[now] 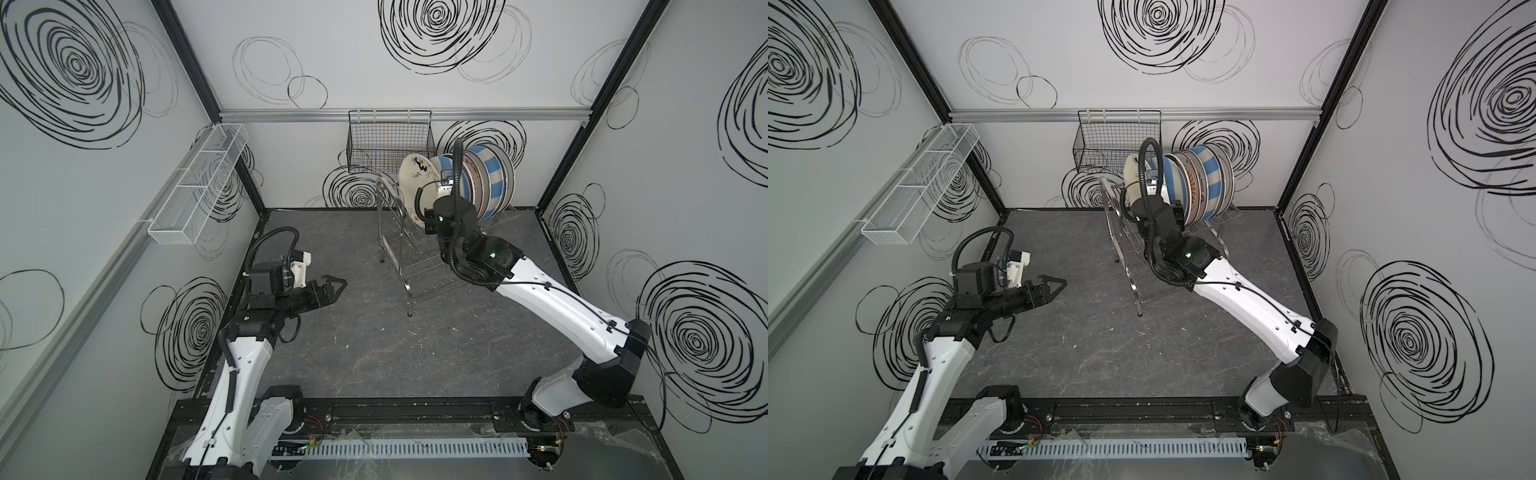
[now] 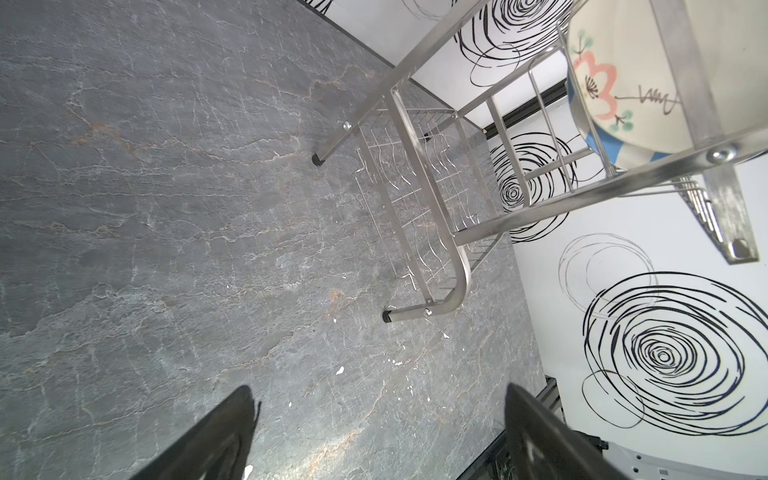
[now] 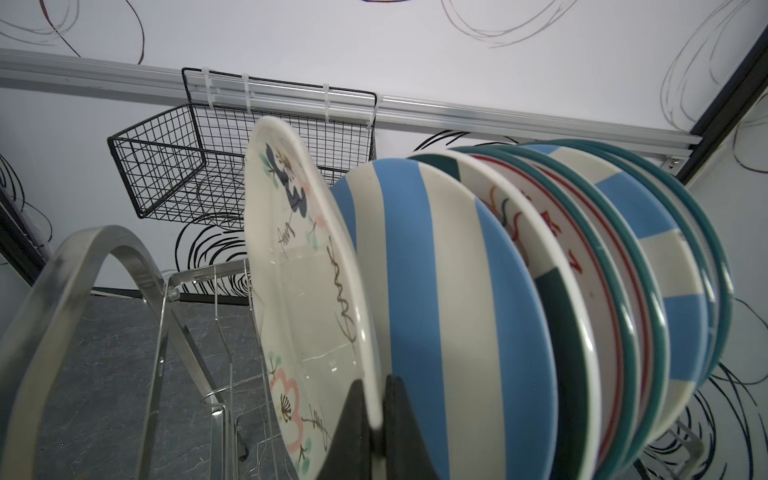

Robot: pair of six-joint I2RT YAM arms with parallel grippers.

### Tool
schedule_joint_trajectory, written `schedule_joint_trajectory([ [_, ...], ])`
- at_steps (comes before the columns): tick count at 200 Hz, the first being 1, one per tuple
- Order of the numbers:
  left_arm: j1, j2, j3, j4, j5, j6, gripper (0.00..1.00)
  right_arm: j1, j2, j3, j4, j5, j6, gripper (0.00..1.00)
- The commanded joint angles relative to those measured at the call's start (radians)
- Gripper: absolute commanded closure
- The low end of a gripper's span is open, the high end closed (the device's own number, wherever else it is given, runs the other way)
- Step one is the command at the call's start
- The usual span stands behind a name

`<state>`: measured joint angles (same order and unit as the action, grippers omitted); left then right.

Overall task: Load the plates into the dish rack
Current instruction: 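Lower the floral cream plate into the rack slot nearest the robot, then open the right gripper and draw it back from the rack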

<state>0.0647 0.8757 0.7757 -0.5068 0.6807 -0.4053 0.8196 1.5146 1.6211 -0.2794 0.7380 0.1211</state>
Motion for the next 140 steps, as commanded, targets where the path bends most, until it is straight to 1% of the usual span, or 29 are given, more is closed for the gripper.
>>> schedule_joint_trajectory([
  [1,0.007,-0.02,-0.006,0.033,0.02,0.019,0.04,0.011,-0.054,-0.008,0.064,0.063,0.011,1.0],
  [15,0.007,-0.024,-0.007,0.033,0.019,0.016,0.04,0.02,-0.065,-0.015,0.063,0.071,0.01,0.99],
  [43,0.007,-0.028,-0.006,0.031,0.012,0.016,0.04,0.034,-0.086,-0.028,0.06,0.085,0.009,0.84],
  [73,0.009,-0.025,0.005,0.027,0.002,0.019,0.04,0.046,-0.1,-0.03,0.044,0.094,0.008,0.75],
  [87,0.01,-0.028,0.012,0.026,-0.005,0.017,0.04,0.055,-0.107,-0.028,0.041,0.1,0.002,0.72],
  [109,0.012,-0.028,0.027,0.021,-0.031,0.023,0.04,0.065,-0.115,-0.012,0.03,0.112,-0.015,0.68],
  [140,0.017,-0.025,0.069,0.009,-0.103,0.038,0.04,0.07,-0.132,0.041,-0.036,0.086,-0.018,0.57],
])
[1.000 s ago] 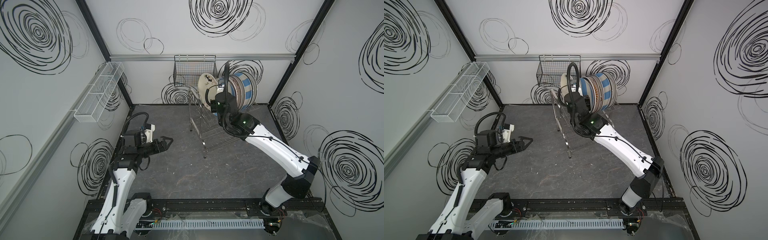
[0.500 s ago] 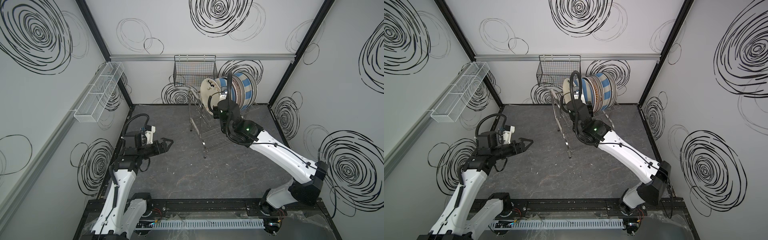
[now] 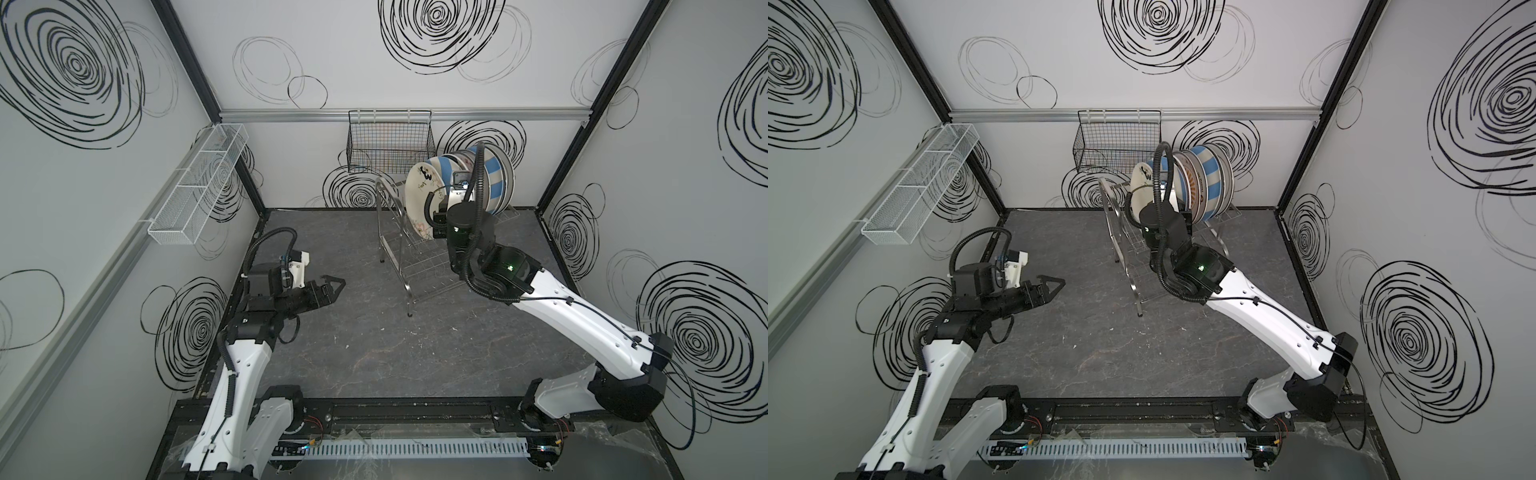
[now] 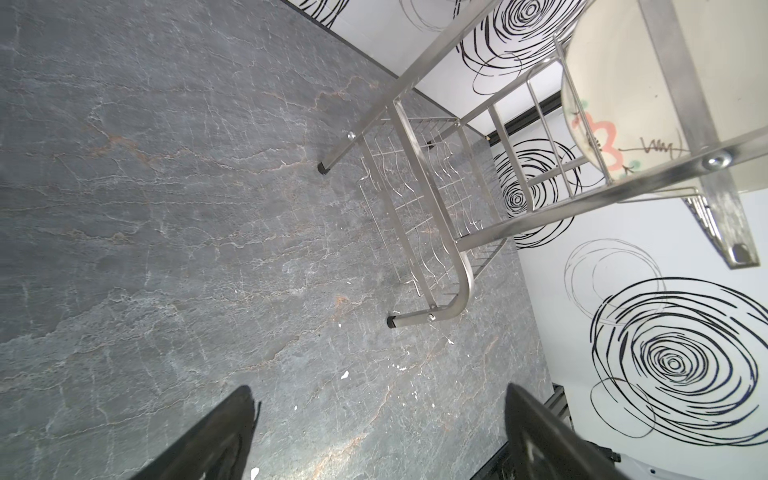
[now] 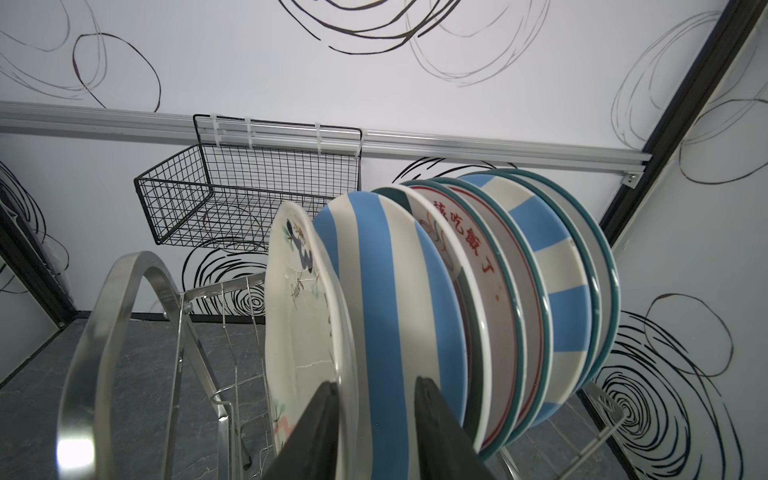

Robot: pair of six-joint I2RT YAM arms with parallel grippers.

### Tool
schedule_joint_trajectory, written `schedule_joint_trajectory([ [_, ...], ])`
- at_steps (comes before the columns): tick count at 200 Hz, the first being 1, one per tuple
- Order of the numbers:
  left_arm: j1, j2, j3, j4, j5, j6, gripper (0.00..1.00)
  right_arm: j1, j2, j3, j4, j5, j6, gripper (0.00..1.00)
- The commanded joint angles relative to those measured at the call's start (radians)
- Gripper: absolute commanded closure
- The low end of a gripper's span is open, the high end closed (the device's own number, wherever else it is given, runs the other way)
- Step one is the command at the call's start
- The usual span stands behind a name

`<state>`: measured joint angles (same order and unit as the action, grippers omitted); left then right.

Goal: Load the plates into the dish rack

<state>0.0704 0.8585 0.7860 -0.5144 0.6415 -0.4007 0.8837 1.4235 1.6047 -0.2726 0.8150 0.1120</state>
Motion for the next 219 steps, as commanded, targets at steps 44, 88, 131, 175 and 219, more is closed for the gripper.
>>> schedule_joint_trajectory([
  [44,0.018,-0.013,0.125,0.009,-0.245,0.061,0.04,-0.021,-0.194,0.016,-0.097,-0.223,0.001,0.38],
  [88,-0.019,-0.118,0.025,0.19,-0.533,-0.015,0.04,-0.087,-0.414,-0.294,-0.071,-0.295,0.053,0.22],
  [131,-0.157,-0.185,-0.236,0.505,-1.022,-0.012,0.04,-0.306,-0.549,-0.68,0.129,-0.388,0.142,0.14],
  [175,-0.127,-0.102,-0.444,0.81,-1.097,0.111,0.04,-0.626,-0.54,-1.005,0.434,-0.459,0.137,0.11],
  [219,-0.087,0.107,-0.614,1.289,-1.06,0.143,0.04,-0.796,-0.415,-1.261,0.772,-0.461,0.114,0.1],
])
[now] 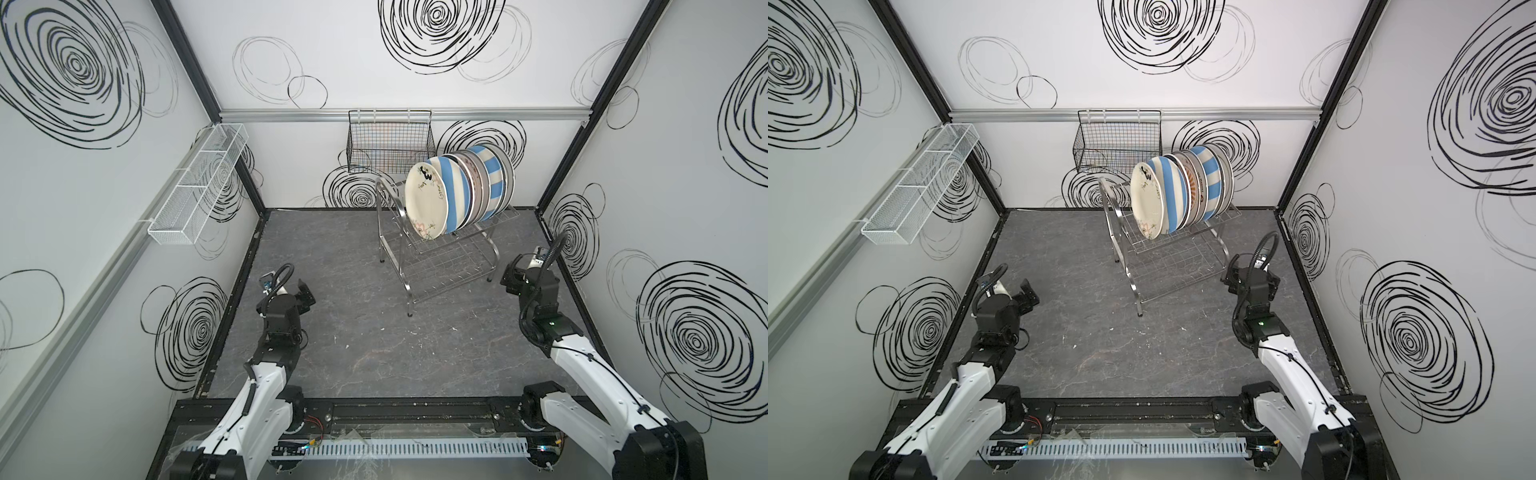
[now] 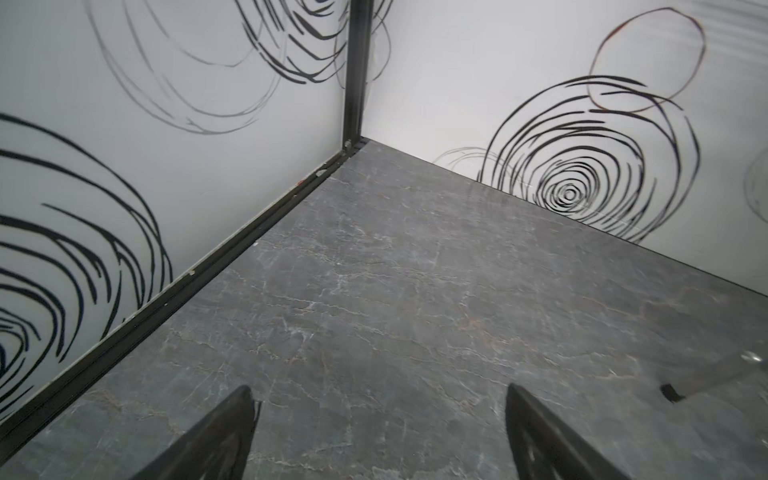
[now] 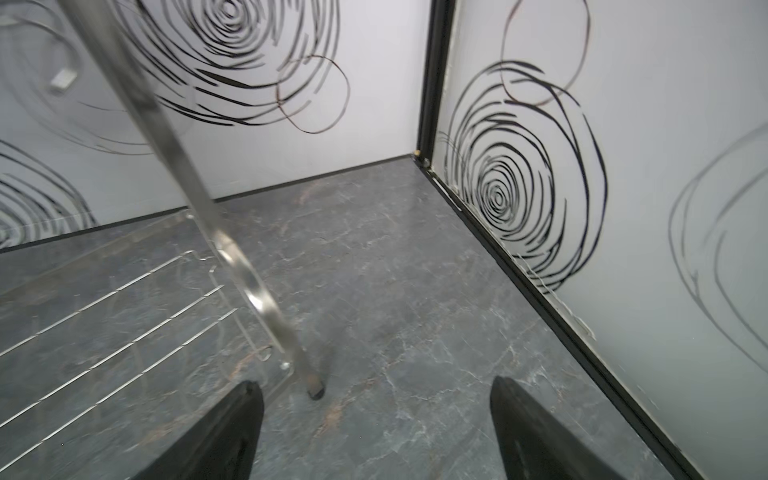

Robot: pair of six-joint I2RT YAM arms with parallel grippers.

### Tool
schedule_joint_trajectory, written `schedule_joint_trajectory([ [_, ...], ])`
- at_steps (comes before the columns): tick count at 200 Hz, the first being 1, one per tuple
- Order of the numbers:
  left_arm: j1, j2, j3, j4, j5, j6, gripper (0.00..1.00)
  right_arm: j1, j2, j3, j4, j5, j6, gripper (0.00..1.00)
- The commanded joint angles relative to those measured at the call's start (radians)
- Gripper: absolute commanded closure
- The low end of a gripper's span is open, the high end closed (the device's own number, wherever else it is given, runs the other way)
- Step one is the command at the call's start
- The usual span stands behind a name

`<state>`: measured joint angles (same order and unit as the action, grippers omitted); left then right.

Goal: Load the plates into the dish rack

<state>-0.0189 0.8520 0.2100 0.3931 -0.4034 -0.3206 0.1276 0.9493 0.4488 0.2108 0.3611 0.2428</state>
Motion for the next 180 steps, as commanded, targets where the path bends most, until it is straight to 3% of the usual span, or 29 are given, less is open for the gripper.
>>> schedule_joint_trajectory([
  [1,0.001,0.122,-0.039,0.387,-0.015,0.065,0.04,-0.042,0.063,-0.11,0.301,-0.007,-0.02,0.1],
  [30,0.009,0.336,-0.06,0.65,0.023,0.151,0.04,-0.088,0.215,-0.219,0.526,-0.063,-0.061,0.09],
  [47,0.01,0.401,-0.076,0.808,0.114,0.208,0.04,-0.093,0.294,-0.234,0.639,-0.087,-0.099,0.08],
  [56,0.034,0.451,-0.079,0.872,0.181,0.18,0.04,-0.096,0.303,-0.205,0.611,-0.117,-0.089,0.08],
  [64,0.044,0.51,-0.09,0.963,0.235,0.18,0.04,-0.101,0.324,-0.226,0.713,-0.144,-0.101,0.07],
  [71,0.034,0.552,-0.101,1.047,0.268,0.207,0.04,-0.105,0.341,-0.235,0.768,-0.187,-0.136,0.07],
  [86,-0.019,0.586,-0.087,1.021,0.273,0.27,0.04,-0.109,0.388,-0.202,0.781,-0.19,-0.168,0.04],
  [97,-0.027,0.678,-0.079,1.148,0.304,0.3,0.04,-0.108,0.426,-0.212,0.837,-0.21,-0.197,0.0],
  [111,-0.021,0.608,-0.036,0.946,0.299,0.288,0.04,-0.119,0.514,-0.276,1.031,-0.241,-0.202,0.0],
  [119,-0.022,0.632,-0.023,0.951,0.288,0.285,0.04,-0.126,0.551,-0.278,1.096,-0.224,-0.197,0.0],
  [127,-0.03,0.654,-0.038,1.025,0.282,0.294,0.04,-0.142,0.547,-0.258,1.052,-0.261,-0.186,0.0],
  [138,-0.029,0.638,-0.036,0.992,0.288,0.29,0.04,-0.159,0.523,-0.22,0.923,-0.29,-0.166,0.0],
  [148,-0.03,0.648,-0.038,1.014,0.285,0.293,0.04,-0.159,0.533,-0.242,0.992,-0.29,-0.176,0.0],
  [180,-0.029,0.645,-0.037,1.005,0.285,0.293,0.04,-0.16,0.527,-0.229,0.958,-0.291,-0.171,0.0],
])
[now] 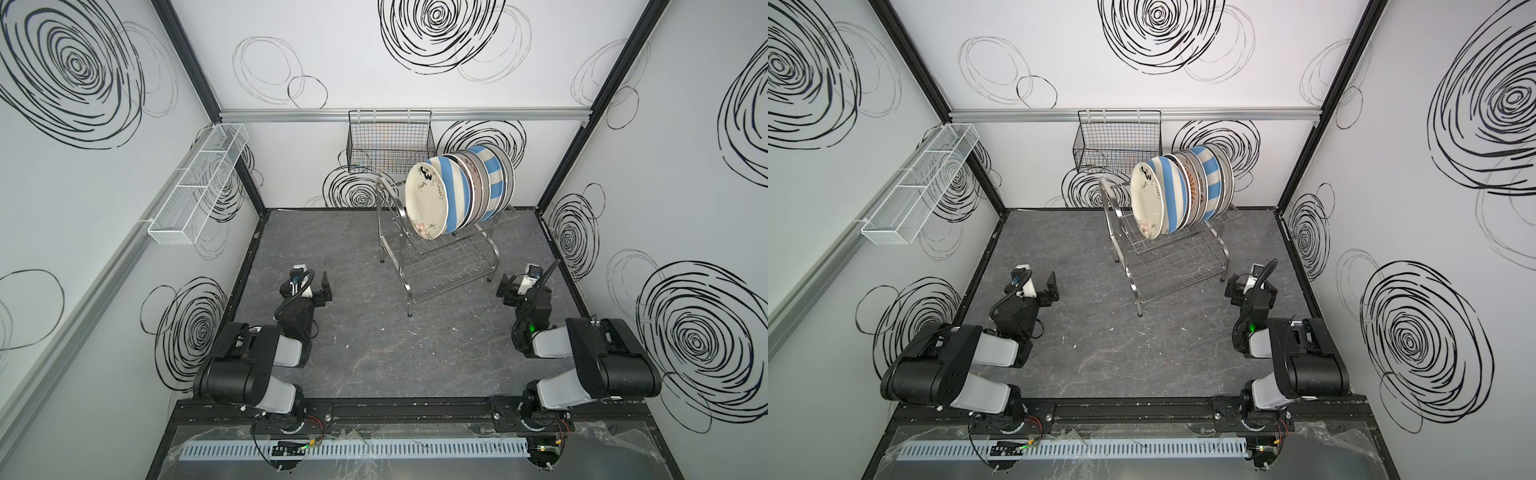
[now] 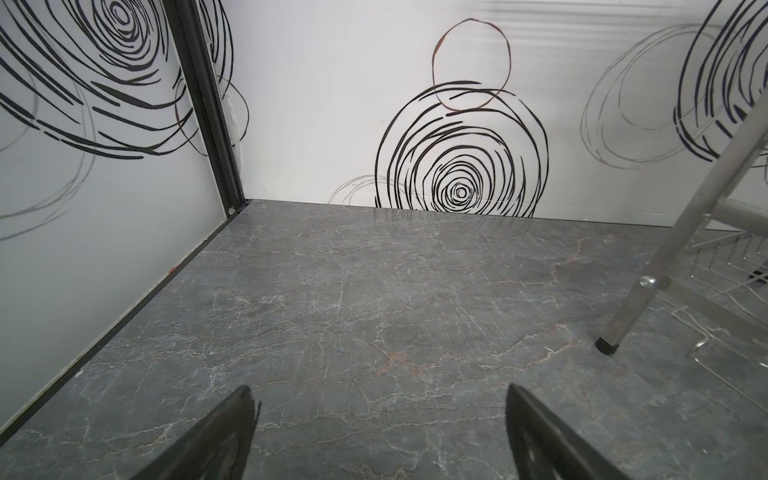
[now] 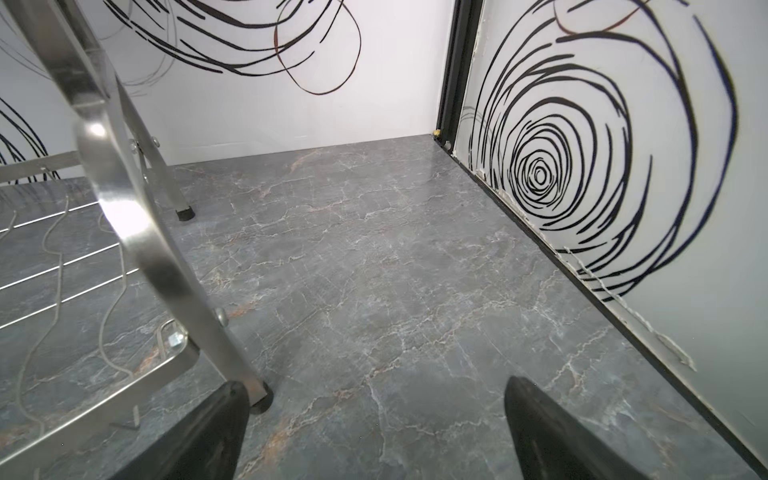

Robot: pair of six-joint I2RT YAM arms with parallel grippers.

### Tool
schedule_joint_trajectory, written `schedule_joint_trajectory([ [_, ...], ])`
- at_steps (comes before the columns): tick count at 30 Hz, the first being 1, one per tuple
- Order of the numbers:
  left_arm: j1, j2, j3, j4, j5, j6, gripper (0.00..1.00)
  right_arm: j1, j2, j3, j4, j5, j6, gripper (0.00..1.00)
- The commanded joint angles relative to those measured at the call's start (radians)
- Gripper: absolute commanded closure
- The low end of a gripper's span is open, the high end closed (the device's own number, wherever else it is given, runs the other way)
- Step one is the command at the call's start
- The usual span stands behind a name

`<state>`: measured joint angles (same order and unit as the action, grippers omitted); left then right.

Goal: Load the plates into the dish rack

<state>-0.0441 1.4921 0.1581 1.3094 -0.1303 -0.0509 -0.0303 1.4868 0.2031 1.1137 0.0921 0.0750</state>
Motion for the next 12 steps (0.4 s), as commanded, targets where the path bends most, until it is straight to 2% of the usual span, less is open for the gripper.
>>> schedule_joint_trajectory([
  [1,-0.004,0.005,0.015,0.09,0.012,0.023,0.04,-0.002,-0.011,0.016,0.057,-0.022,-0.004,0.0],
  [12,-0.014,0.004,0.013,0.093,-0.004,0.028,0.04,-0.003,-0.01,0.017,0.054,-0.023,-0.003,0.0],
])
